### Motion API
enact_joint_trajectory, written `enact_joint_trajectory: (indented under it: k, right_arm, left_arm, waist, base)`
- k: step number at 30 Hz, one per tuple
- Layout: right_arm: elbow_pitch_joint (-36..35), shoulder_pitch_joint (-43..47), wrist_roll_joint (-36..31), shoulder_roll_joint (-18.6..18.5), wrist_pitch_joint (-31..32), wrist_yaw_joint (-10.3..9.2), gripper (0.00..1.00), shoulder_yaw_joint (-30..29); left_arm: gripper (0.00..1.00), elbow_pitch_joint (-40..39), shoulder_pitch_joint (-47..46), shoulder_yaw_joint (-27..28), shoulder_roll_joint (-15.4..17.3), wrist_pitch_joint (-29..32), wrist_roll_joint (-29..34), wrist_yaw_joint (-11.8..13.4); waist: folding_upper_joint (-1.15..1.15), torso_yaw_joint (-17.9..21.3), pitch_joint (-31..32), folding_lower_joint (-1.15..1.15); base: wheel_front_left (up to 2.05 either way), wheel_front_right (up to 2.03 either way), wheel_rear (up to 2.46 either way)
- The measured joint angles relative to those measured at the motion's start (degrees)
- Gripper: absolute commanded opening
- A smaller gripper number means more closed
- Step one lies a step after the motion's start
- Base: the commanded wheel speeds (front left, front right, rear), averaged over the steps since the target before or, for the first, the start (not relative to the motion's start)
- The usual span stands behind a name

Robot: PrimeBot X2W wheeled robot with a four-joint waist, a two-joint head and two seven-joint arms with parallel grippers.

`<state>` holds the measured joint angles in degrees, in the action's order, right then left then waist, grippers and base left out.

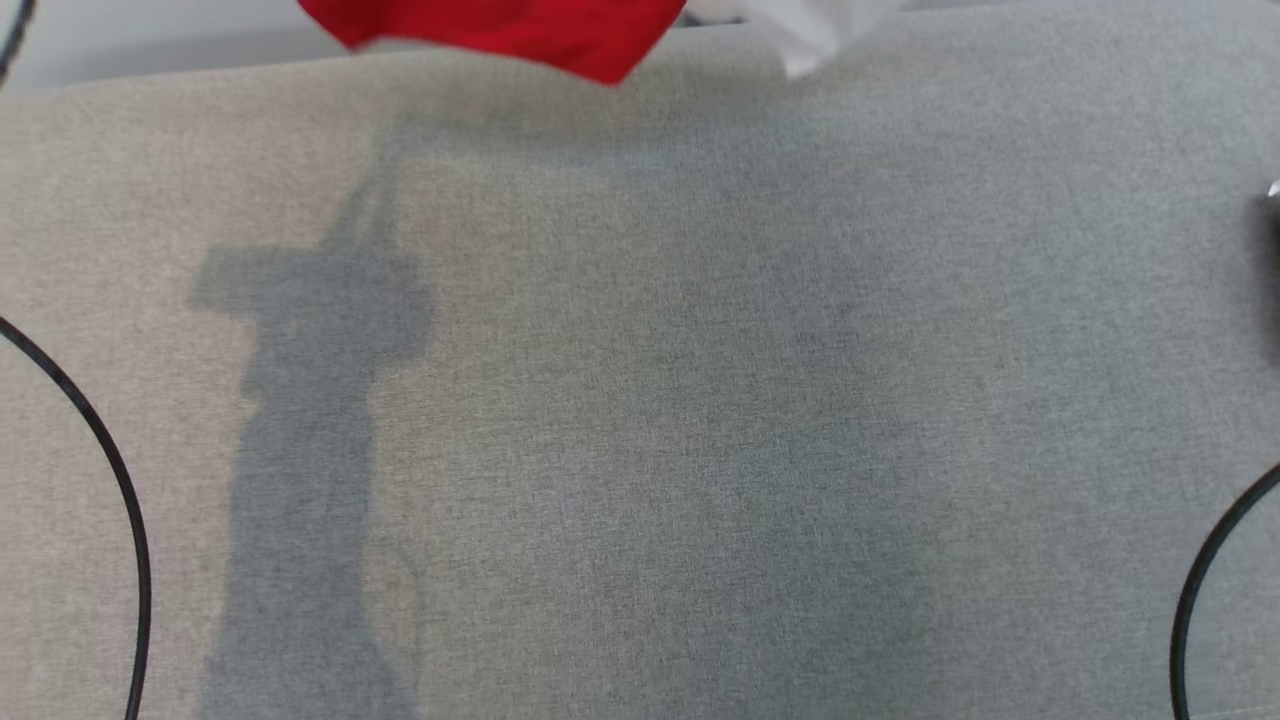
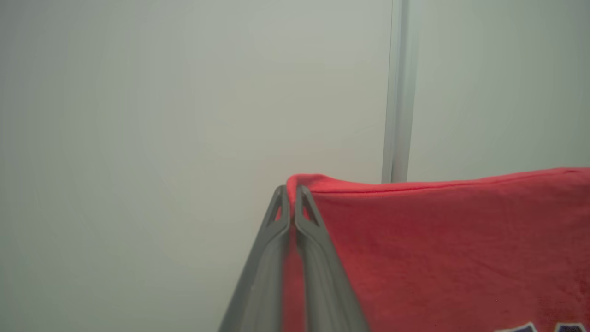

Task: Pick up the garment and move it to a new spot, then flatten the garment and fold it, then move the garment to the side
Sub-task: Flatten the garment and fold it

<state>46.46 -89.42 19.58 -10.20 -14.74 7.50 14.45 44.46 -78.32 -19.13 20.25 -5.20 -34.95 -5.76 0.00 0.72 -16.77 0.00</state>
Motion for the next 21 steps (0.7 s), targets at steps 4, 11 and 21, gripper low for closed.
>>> enact_joint_trajectory:
  k: [4, 11, 21]
  right_arm:
    - [4.80, -3.71, -0.03, 2.49, -0.27, 0.00, 0.00, 0.67]
    - [7.46, 1.03, 3.58, 2.99, -0.42, 0.00, 0.00, 6.24]
    - [-8.99, 31.29, 16.91, -3.50, -0.41, 0.00, 0.00, 10.80]
  left_arm:
    - [0.00, 5.68, -4.16, -0.78, -0.11, -1.65, 0.08, -0.81]
    - [0.00, 9.69, -1.23, -4.76, -2.52, -4.74, -3.99, -1.53]
    - [0.00, -3.44, 22.84, -5.82, -2.02, -9.55, -17.00, -1.59]
  waist:
    - [0.00, 0.55, -2.18, 0.00]
    - [0.00, 0.53, -6.75, 0.00]
    - [0.00, -1.90, -8.62, 0.00]
  base:
    - [0.00, 0.00, 0.00]
    - [0.00, 0.00, 0.00]
    - [0.00, 0.00, 0.00]
